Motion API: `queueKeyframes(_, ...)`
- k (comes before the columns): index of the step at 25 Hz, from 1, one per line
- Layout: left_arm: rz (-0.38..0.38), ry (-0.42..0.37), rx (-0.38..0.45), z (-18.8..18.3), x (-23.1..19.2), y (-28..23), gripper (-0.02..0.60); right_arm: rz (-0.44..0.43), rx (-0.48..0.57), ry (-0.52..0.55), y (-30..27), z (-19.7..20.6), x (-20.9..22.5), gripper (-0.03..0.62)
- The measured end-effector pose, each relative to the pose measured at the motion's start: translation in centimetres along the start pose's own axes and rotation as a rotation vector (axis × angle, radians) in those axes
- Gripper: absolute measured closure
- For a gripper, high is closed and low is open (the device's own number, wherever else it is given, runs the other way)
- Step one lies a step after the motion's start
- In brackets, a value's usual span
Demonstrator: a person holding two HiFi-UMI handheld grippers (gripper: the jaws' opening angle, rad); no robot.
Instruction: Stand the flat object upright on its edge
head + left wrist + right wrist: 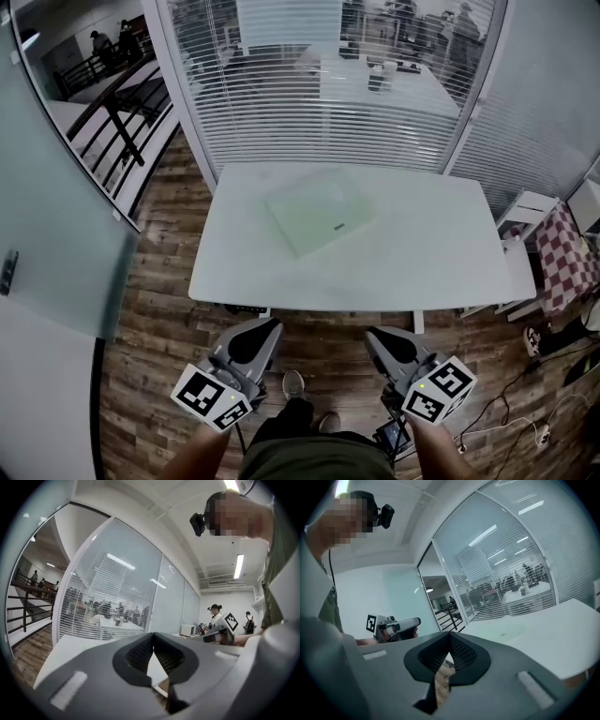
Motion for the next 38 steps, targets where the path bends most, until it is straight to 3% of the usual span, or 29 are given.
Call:
queueKeyframes(18,0.071,0.031,-0.029,-2.7,-11.7,-4.6,0.580,0.075,-0.027,-0.020,-11.2,-1.6,2.8,0.589)
queueKeyframes(38,0.063,0.020,-0.045,-4.1,-15.7,-8.2,0.580,0.077,-0.035,-0.047,-15.1,-2.1,6.5,0.589)
Point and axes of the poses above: the fingertips, and each gripper's own axes: y backward along the fingers, x to its right, z out of its underside, the point moved 4 cm from there along y, backward along the fingers, and after that the axes turned 10 degrees about y, right-handed, at the moved point
